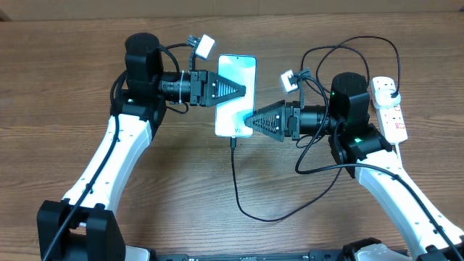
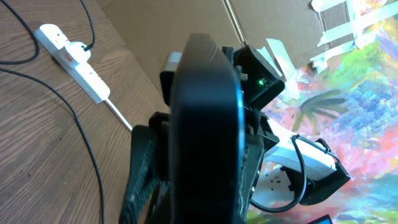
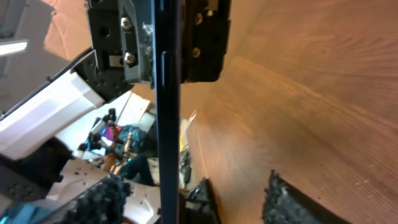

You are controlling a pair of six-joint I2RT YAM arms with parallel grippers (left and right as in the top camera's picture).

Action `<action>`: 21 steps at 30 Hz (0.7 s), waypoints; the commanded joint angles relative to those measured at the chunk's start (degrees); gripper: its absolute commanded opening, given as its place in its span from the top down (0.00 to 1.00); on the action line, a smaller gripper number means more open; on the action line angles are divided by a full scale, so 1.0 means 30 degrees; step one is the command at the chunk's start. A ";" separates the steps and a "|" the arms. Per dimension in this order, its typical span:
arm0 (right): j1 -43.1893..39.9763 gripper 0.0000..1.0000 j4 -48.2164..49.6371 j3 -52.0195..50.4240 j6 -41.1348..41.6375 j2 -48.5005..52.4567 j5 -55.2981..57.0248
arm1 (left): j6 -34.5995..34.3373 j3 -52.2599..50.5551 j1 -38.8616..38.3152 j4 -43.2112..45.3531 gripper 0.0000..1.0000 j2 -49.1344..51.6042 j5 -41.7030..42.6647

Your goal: Plug charger to phone and switch on socket

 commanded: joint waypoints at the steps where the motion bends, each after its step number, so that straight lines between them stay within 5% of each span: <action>1: 0.0262 0.34 0.0058 0.0408 0.0000 -0.0204 -0.1137 | 0.0379 0.0087 -0.0634 0.0095 0.94 -0.0189 -0.0328; 11: 0.0474 0.76 0.0153 0.0408 -0.0007 -0.0204 -0.0546 | 0.0393 0.0087 -0.1763 0.0095 0.95 -0.0189 -0.1020; 16: 0.0474 0.95 0.0153 0.0408 -0.0007 -0.0204 -0.0197 | 0.1297 0.0087 -0.1683 0.0095 0.83 -0.0189 -0.1341; 18: 0.0474 0.96 0.0131 0.0408 -0.0015 -0.0204 -0.0204 | 0.1690 0.0087 -0.1508 0.0095 0.63 -0.0189 -0.1559; 21: 0.0474 0.96 0.0087 0.0408 -0.0007 -0.0204 -0.0204 | 0.1931 0.0087 -0.1056 0.0109 0.12 -0.0189 -0.2004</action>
